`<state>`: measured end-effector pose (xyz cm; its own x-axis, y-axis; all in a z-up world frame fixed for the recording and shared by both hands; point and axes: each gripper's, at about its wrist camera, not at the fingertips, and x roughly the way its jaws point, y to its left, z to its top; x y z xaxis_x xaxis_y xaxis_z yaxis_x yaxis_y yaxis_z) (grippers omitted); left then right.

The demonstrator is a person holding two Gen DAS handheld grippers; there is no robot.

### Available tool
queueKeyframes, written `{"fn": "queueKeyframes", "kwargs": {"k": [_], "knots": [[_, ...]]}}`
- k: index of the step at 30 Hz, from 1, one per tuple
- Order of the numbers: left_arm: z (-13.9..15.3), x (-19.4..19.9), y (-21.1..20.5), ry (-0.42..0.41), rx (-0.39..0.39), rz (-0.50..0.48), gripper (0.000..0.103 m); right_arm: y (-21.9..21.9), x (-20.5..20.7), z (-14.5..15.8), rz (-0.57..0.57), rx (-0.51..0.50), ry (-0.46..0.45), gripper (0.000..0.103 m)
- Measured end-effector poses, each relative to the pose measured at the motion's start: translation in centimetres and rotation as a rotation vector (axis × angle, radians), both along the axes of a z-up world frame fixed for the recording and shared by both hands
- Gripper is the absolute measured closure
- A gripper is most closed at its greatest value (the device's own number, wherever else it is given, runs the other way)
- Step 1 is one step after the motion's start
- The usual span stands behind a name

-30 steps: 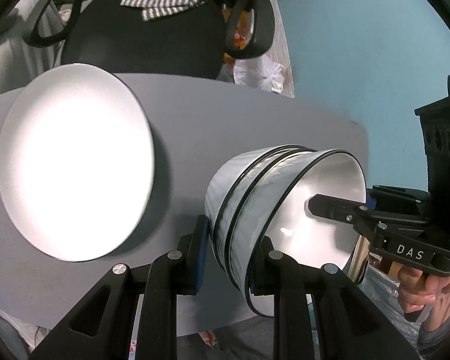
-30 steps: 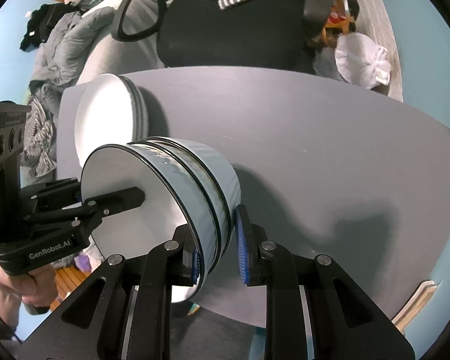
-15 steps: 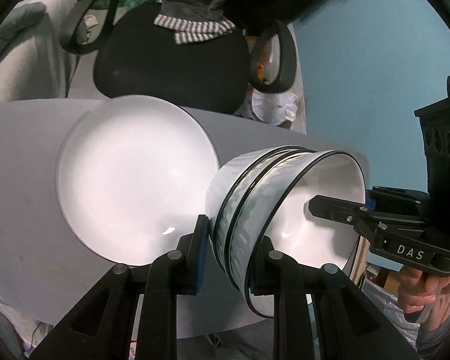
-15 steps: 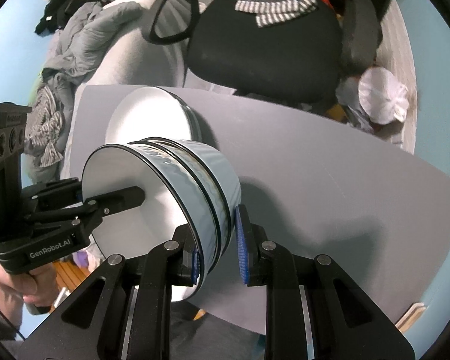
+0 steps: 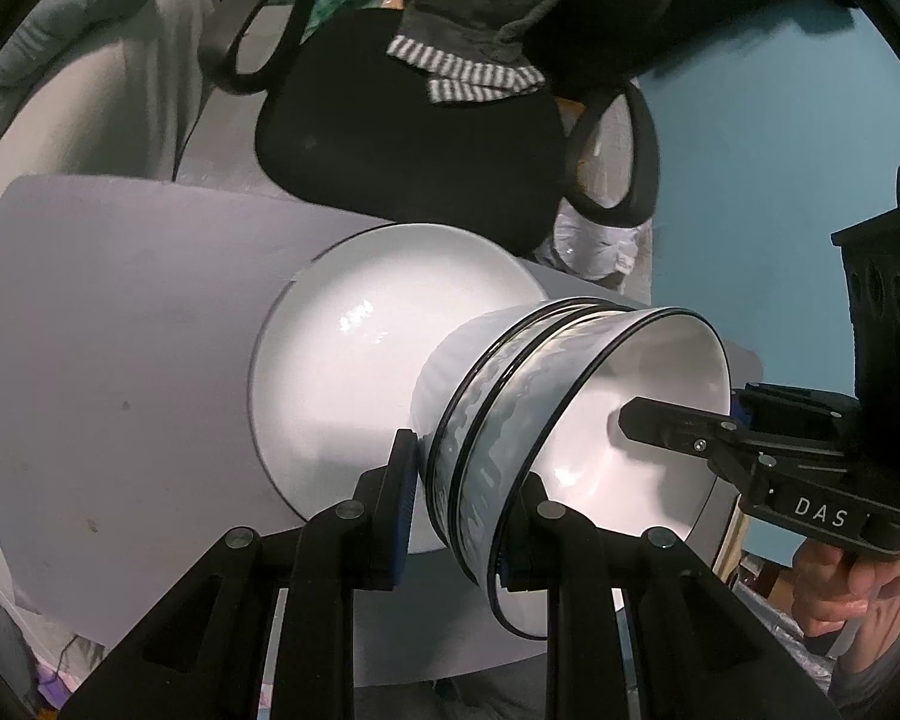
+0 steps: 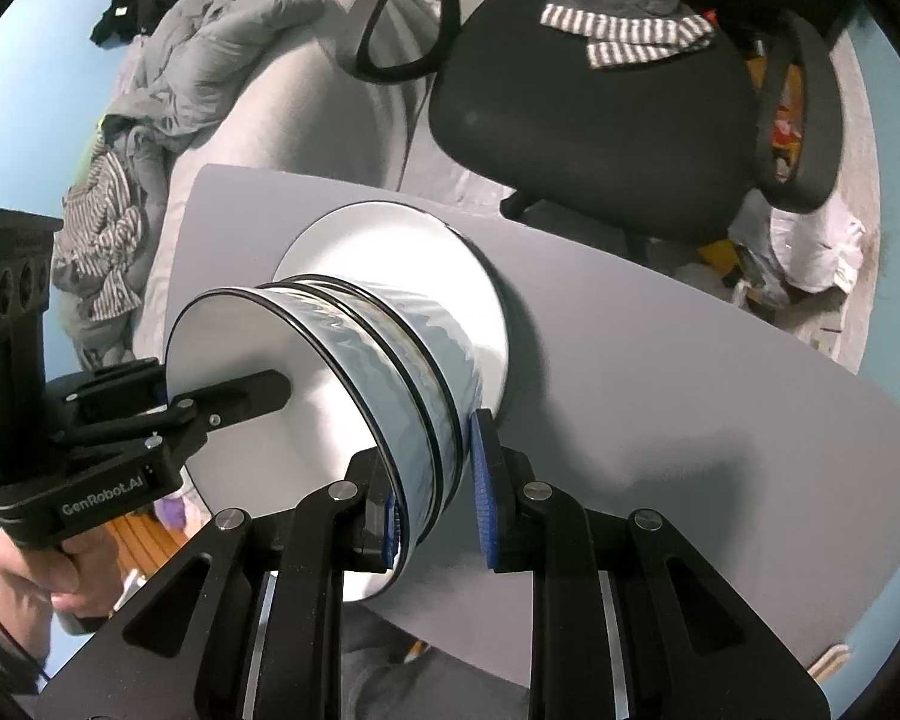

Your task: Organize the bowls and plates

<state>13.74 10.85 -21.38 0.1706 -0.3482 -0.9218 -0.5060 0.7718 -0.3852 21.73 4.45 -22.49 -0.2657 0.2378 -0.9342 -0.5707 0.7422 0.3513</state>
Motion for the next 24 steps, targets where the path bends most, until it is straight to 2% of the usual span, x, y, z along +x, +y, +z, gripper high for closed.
{"fn": "queueKeyframes", "kwargs": {"k": [11,24], "knots": [[-2.3,0.1,1.9,0.047,-0.009,0.002,0.082,2.9,-0.1,-2.6,0.016,-0.032,0.032,0.083],[-2.2,-0.1,1.6,0.034,-0.007,0.007,0.080,3.2,0.2,-3.2,-0.006,-0.061,0.018,0.083]]}}
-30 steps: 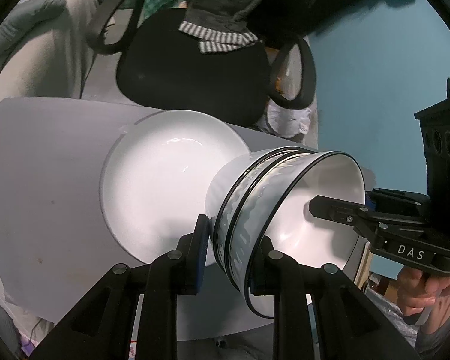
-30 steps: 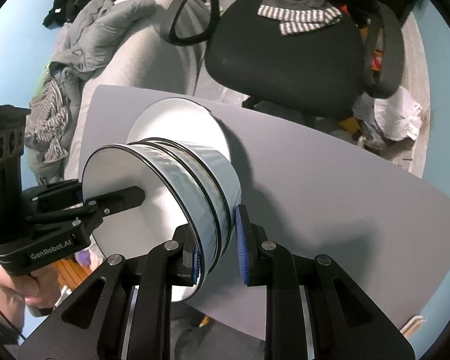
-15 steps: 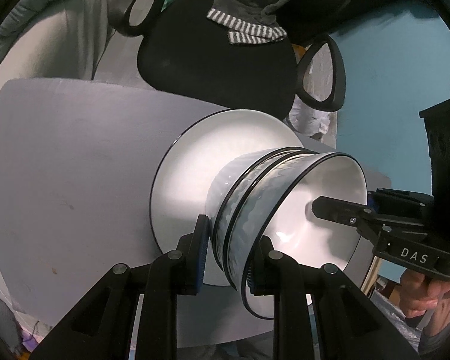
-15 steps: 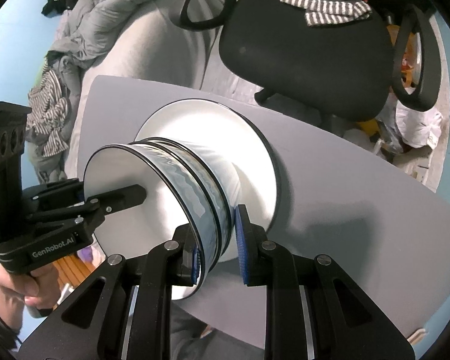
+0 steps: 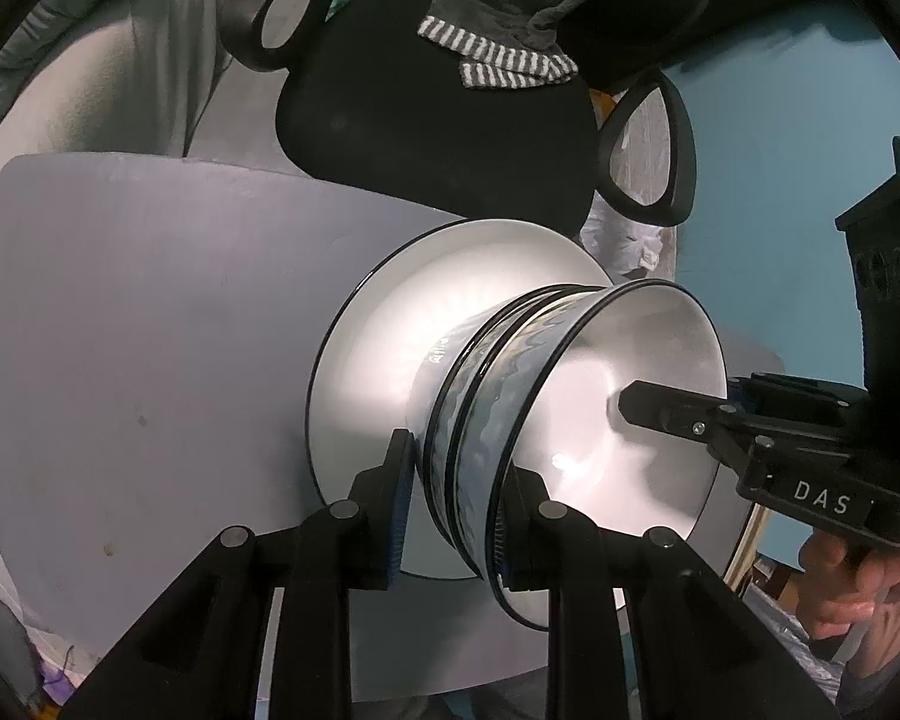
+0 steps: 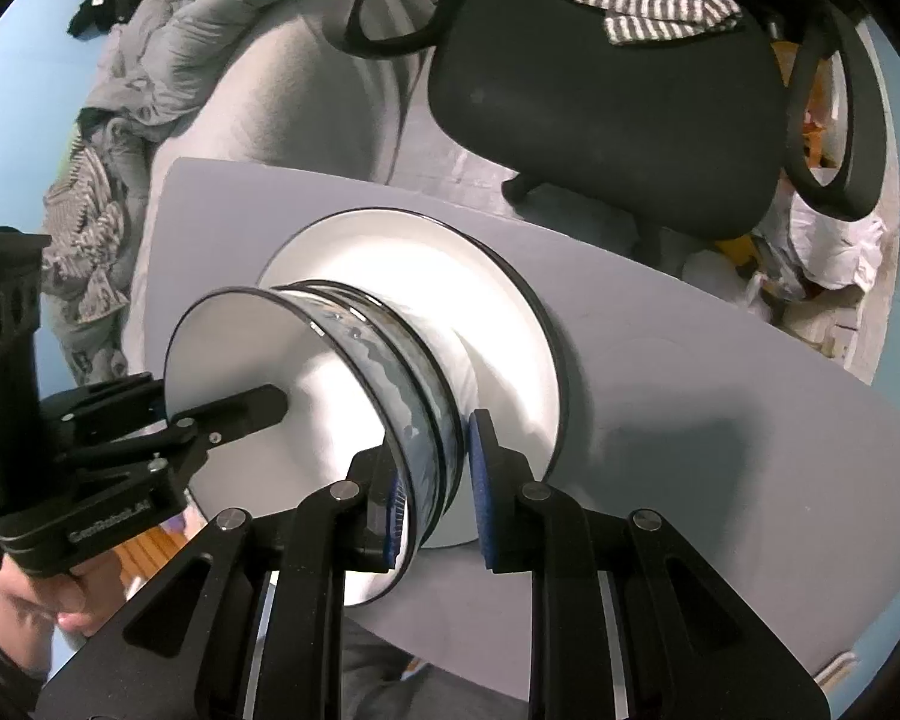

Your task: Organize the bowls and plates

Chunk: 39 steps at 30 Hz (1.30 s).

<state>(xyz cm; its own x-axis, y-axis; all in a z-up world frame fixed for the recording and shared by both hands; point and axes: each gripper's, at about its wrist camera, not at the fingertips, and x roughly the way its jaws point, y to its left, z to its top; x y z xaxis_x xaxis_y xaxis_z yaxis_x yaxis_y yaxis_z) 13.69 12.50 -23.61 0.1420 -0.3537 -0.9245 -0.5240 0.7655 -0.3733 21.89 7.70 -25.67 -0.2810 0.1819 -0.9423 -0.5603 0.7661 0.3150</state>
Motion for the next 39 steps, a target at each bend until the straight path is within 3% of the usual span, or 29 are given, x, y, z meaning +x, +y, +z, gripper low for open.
{"fn": "queueKeyframes", "kwargs": {"k": [2,6,8,9,10,12,18,23,27,34,39], "knots": [[0.0,-0.2,0.0,-0.016,-0.021,0.012,0.071,0.1,-0.1,0.1,-0.007,-0.001,-0.003,0.082],[-0.1,-0.6,-0.2,-0.027,-0.023,0.031,0.063,0.3,-0.3,0.2,-0.016,0.010,-0.004,0.075],[0.2,-1.0,-0.3,-0.030,-0.005,0.042,0.048,0.4,-0.6,0.6,-0.009,0.014,-0.038,0.070],[0.4,-1.2,-0.3,-0.031,0.018,0.047,0.045,0.4,-0.8,0.9,0.000,0.009,-0.064,0.061],[0.6,-1.4,-0.3,-0.032,0.038,0.051,0.040,0.4,-0.9,1.1,0.008,-0.002,-0.094,0.045],[1.4,-2.0,-0.3,-0.041,0.083,0.067,0.038,0.4,-1.0,1.6,0.009,-0.027,-0.145,0.034],[5.4,-3.5,-0.6,-0.115,0.183,0.090,0.033,-1.4,-1.4,4.6,-0.055,-0.034,-0.227,0.031],[10.1,-4.5,-1.5,-0.219,0.315,0.077,0.024,-3.2,-2.4,8.8,-0.090,-0.016,-0.345,0.030],[13.4,-5.4,-2.7,-0.284,0.393,0.070,0.024,-4.2,-3.2,11.9,-0.118,-0.005,-0.444,0.030],[16.9,-6.5,-5.0,-0.331,0.408,0.067,0.020,-6.7,-4.9,16.6,-0.181,0.023,-0.542,0.030],[19.8,-7.6,-6.2,-0.358,0.480,0.035,0.020,-8.0,-6.5,19.5,-0.223,0.046,-0.599,0.030]]}}
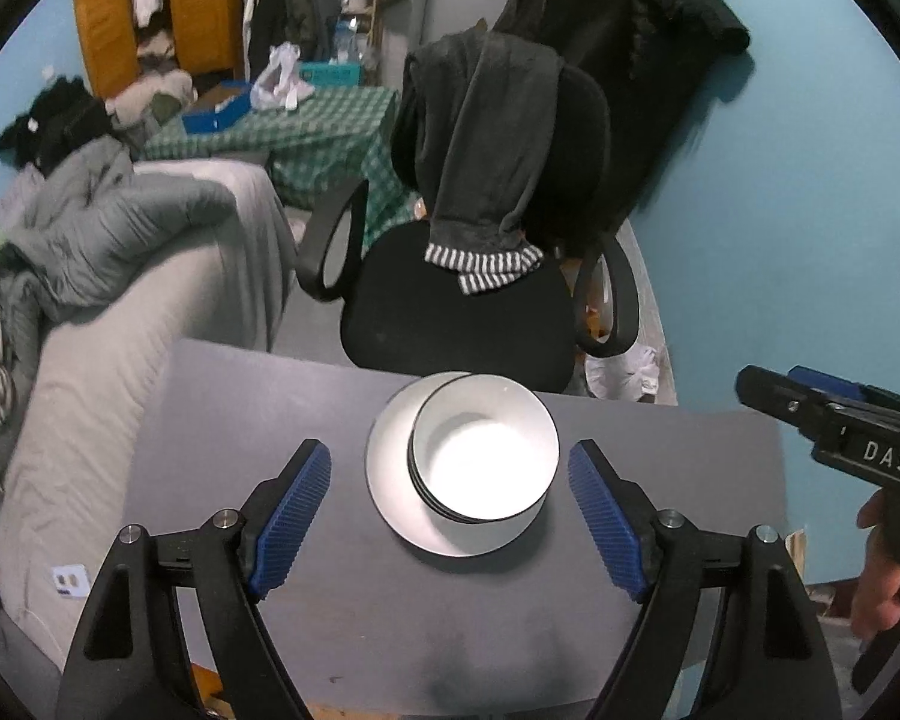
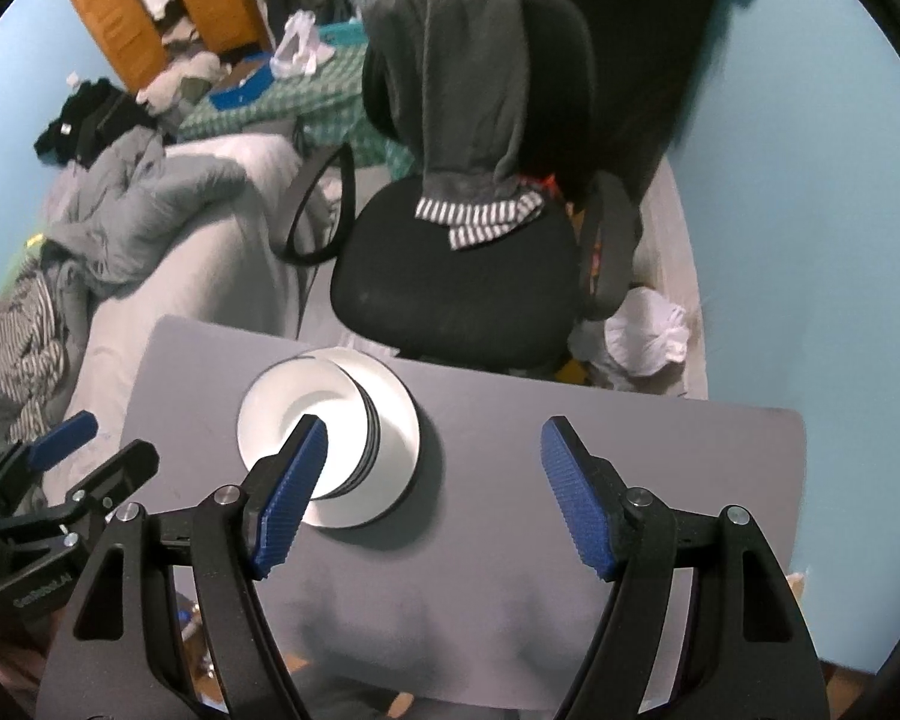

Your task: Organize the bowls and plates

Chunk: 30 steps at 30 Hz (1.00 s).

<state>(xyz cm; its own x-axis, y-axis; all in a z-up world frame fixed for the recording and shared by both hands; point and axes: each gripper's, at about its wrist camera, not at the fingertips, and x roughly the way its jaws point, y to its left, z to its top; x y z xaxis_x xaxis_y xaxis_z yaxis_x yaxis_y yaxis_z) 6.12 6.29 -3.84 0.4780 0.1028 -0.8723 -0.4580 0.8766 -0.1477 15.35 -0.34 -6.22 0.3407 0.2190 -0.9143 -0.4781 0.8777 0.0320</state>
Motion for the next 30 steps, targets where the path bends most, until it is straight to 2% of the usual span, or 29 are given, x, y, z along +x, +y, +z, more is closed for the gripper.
{"fn": "queueKeyframes", "kwargs": {"k": [3,11,15,18,21,30], "knots": [[1.5,-0.7,-0.2,-0.010,0.036,0.007,0.020,-0.6,-0.9,1.2,-0.001,0.007,-0.029,0.030],[3.7,-2.2,-0.7,-0.043,-0.022,0.004,0.020,-1.9,-2.7,3.7,-0.008,-0.004,-0.105,0.030],[4.7,-2.6,-1.1,-0.054,-0.036,-0.003,0.020,-2.4,-3.3,4.6,-0.015,0.014,-0.114,0.030],[5.5,-2.8,-1.7,-0.059,0.001,-0.025,0.020,-2.4,-3.8,5.0,-0.010,0.032,-0.110,0.030],[5.7,-2.9,-2.3,-0.059,0.032,-0.038,0.020,-2.6,-4.0,5.2,-0.016,0.038,-0.101,0.030],[5.7,-3.5,-2.0,-0.072,0.007,-0.025,0.020,-2.8,-4.3,5.5,-0.023,0.038,-0.121,0.030]]}}
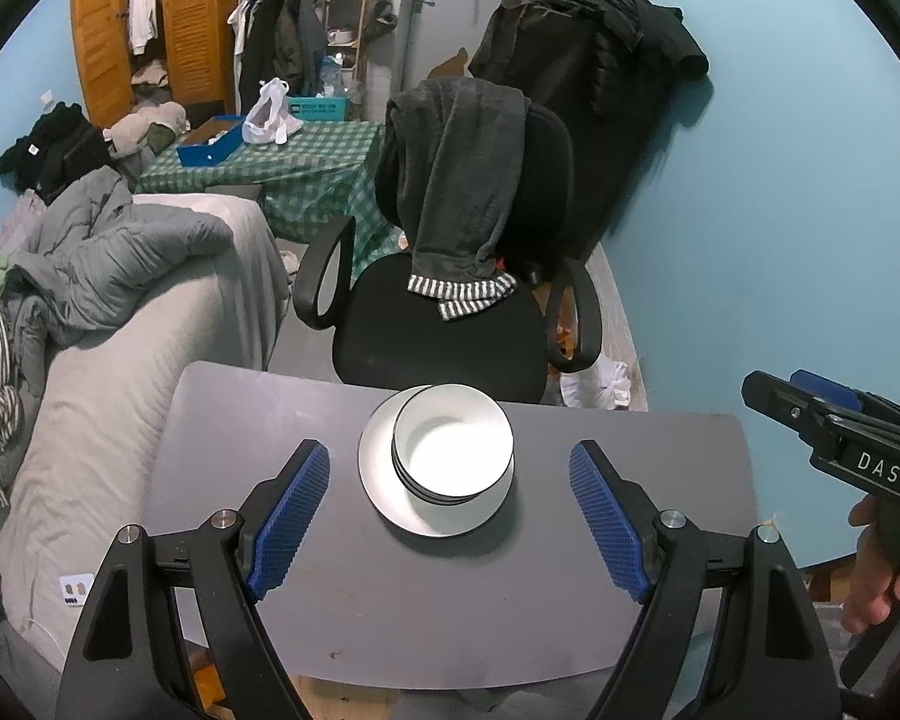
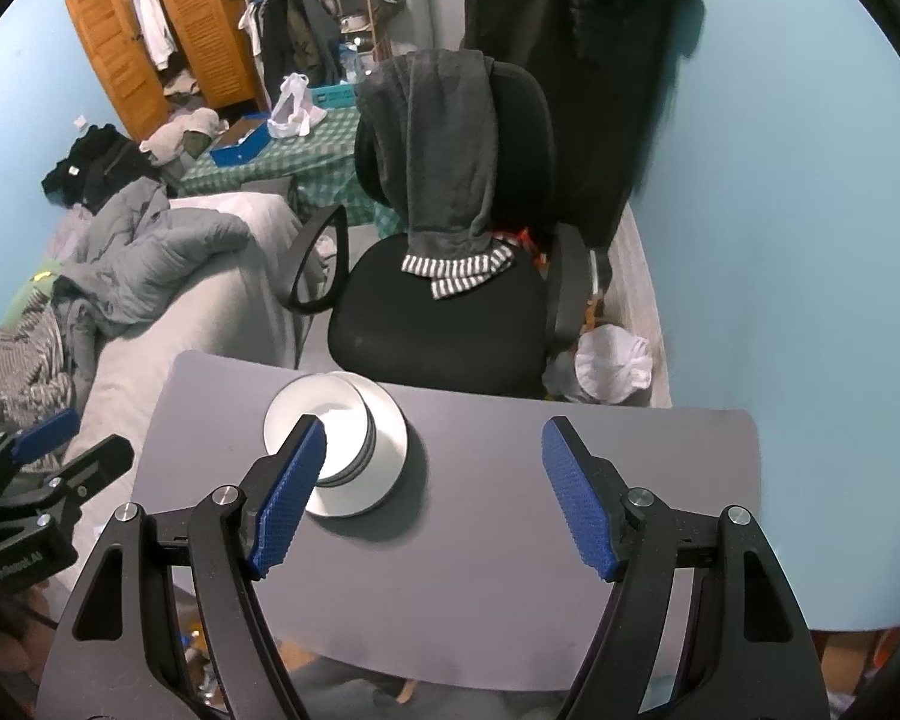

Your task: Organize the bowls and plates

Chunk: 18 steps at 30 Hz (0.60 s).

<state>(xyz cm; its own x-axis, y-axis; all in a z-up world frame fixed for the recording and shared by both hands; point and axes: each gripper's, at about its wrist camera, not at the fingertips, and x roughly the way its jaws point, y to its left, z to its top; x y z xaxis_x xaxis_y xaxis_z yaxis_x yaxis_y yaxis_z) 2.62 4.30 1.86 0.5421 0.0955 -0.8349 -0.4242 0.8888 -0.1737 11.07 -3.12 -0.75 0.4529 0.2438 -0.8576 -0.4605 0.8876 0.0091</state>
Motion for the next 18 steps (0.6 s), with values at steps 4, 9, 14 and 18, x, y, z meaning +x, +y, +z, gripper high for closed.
{"fn": "queueKeyframes", "kwargs": {"k": [4,9,14,18], "knots": [[0.04,-0.02,0.08,-0.001,0.000,-0.002,0.020,-0.25,0.00,0.09,-0.005,0.002,0.001,0.030],[0.10,0.10,0.26,-0.002,-0.004,-0.004,0.020,-0.25,0.07,0.16,-0.007,-0.001,-0.001,0.030],[0.16,0.18,0.48,-0.006,0.001,-0.005,0.020,-0.27,0.31,0.18,-0.005,0.000,-0.002,0.030],[0.15,0.30,0.61,-0.003,-0.005,-0.005,0.020,-0.32,0.22,0.12,-0.008,-0.002,0.000,0.030]]}}
